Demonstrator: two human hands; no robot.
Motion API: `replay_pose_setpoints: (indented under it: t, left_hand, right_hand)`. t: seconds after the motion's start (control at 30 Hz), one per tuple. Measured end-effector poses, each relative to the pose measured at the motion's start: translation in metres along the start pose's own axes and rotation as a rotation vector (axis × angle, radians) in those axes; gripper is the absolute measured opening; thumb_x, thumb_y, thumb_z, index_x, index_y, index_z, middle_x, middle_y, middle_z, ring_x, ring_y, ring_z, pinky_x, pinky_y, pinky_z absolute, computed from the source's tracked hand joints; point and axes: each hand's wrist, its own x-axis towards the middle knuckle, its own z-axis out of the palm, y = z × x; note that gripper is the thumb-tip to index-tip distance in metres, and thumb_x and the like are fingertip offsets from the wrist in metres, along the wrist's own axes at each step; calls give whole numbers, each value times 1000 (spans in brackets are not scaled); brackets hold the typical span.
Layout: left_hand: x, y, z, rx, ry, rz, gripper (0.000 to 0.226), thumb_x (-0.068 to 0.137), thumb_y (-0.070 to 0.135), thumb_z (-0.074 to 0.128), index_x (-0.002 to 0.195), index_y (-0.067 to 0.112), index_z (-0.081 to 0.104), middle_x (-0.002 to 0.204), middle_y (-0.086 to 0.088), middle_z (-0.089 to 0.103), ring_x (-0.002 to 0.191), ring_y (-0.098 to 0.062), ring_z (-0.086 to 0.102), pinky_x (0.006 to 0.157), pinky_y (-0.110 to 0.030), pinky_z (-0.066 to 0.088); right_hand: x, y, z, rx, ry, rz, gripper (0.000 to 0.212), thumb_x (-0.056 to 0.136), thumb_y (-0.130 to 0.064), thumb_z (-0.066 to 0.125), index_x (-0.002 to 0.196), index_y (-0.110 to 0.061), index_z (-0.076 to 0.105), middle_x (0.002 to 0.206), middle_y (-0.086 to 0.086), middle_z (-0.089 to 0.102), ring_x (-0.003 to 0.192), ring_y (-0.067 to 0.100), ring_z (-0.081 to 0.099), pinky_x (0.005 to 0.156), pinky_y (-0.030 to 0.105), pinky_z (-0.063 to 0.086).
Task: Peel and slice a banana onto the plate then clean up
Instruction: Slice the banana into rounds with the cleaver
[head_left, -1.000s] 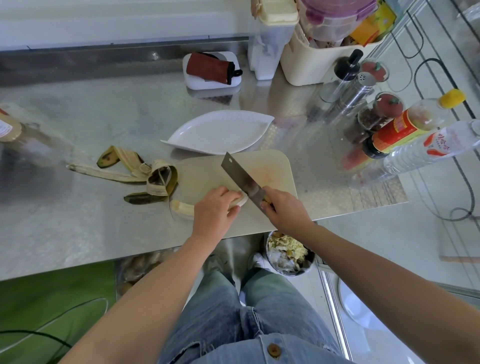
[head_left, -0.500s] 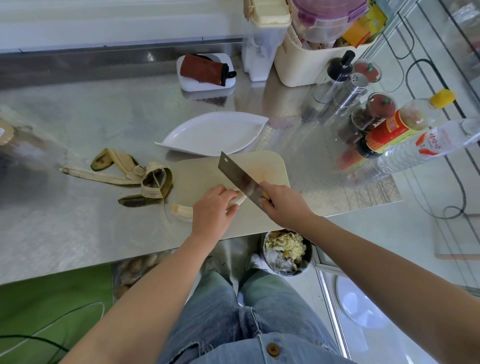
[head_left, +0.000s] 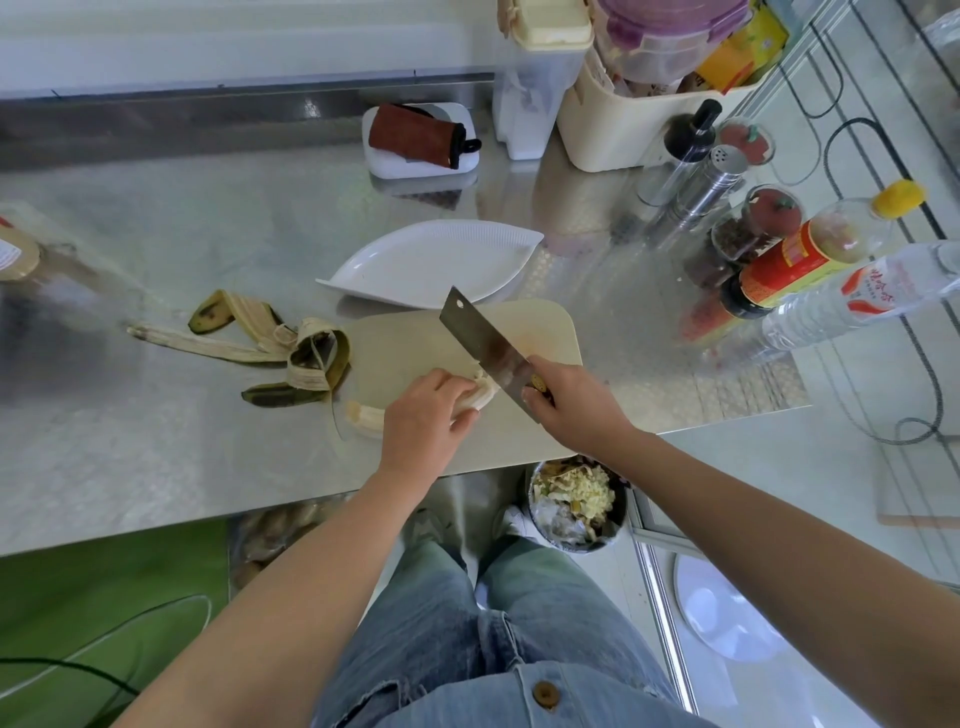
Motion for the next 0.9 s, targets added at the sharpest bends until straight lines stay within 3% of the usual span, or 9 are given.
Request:
replay_pose_setpoints:
  t: [0.3,0.53,0.73,0.9]
  left_hand:
    - [1,2,0,-13,0,-13,26,77,24,75,102,21,67,93,3,63,81,-16,58,62,-31,52]
    - [1,3,2,-2,4,-25,27,77,24,75,102,21,67,93,4,62,80,-16,57,60,-28,48]
    - [1,2,1,-13,10,-19,26,77,24,75,102,22,67,93,3,62,80,-17,57,60,-31,50]
    - [2,2,2,1,12,-21,25,77,24,74,100,22,68,92,4,62,80,-17,58,58,-30,50]
  right_hand:
    - [1,1,-1,-34,-75,-4,19,94,-19,47,109,-9,53,73,0,48,74,32,56,59,38,45]
    - [-2,2,18,-47,-108,15,15,97,-20,45,105,-9,48,88,10,59,82,31,56,61,33,37]
    - [0,-1,6,2,2,-3,14,95,-20,48,102,-8,51,74,-1,47,68,27,50,56,34,39]
    - [1,-2,-2,-34,-43,-34,14,94,-19,47,99,-6,51,72,1,48,71,32,54,56,37,42]
